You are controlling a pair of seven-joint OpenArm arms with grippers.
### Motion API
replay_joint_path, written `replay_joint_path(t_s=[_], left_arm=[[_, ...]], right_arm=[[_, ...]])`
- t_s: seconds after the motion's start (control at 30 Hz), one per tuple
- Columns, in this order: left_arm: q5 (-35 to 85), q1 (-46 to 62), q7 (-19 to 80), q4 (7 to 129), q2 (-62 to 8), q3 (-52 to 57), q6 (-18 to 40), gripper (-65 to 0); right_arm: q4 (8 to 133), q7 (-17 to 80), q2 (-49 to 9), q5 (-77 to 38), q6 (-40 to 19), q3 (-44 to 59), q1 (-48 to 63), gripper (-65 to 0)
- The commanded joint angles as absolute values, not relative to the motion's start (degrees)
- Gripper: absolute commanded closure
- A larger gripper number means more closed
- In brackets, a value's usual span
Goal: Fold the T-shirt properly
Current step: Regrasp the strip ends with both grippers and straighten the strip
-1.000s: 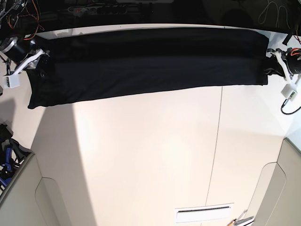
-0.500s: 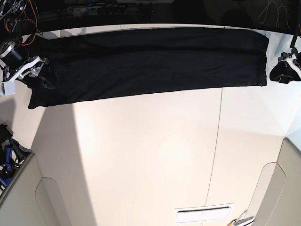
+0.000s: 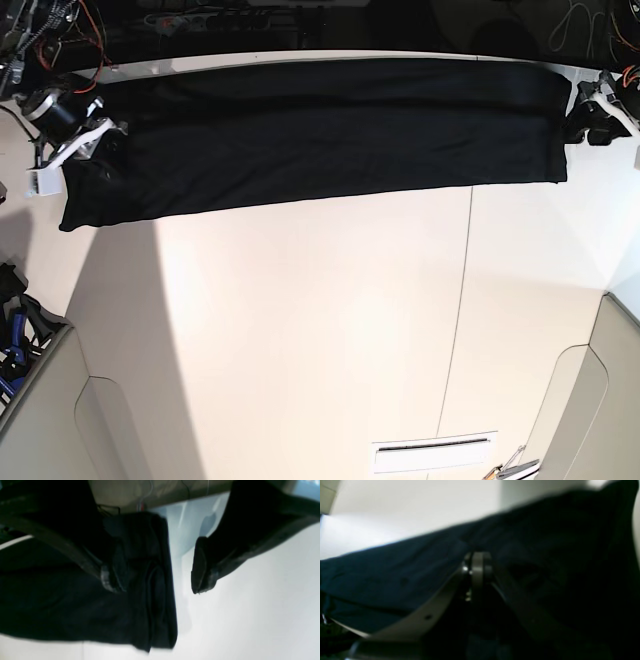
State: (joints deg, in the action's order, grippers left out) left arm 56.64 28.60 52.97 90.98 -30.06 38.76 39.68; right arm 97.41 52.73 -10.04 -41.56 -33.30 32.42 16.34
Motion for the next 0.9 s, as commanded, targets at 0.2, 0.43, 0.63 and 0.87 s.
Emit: replay_joint_path(t_s=[0.2, 0.43, 0.63, 0.87], left_arm=[[57.6, 28.6, 50.4, 90.0, -29.9, 39.3, 40.0, -42.4], [57.6, 28.6, 49.6, 86.3, -29.5, 38.2, 40.0, -43.5], [57.5, 28.6, 45.6, 83.7, -29.5, 34.8, 40.0, -43.4], [57.6, 28.3, 45.2, 83.5, -29.5, 30.0, 40.0, -43.4]], right_arm=[[86.5, 50.8, -10.8, -40.5, -33.5, 27.5, 13.4, 0.0], [85.2, 51.0, -10.8, -41.6, -33.5, 27.2, 11.9, 0.0], [85.2, 51.7, -10.8, -42.6, -33.5, 27.2, 11.9, 0.0], [85.2, 52.7, -10.8, -42.8, -33.5, 27.2, 11.9, 0.0]])
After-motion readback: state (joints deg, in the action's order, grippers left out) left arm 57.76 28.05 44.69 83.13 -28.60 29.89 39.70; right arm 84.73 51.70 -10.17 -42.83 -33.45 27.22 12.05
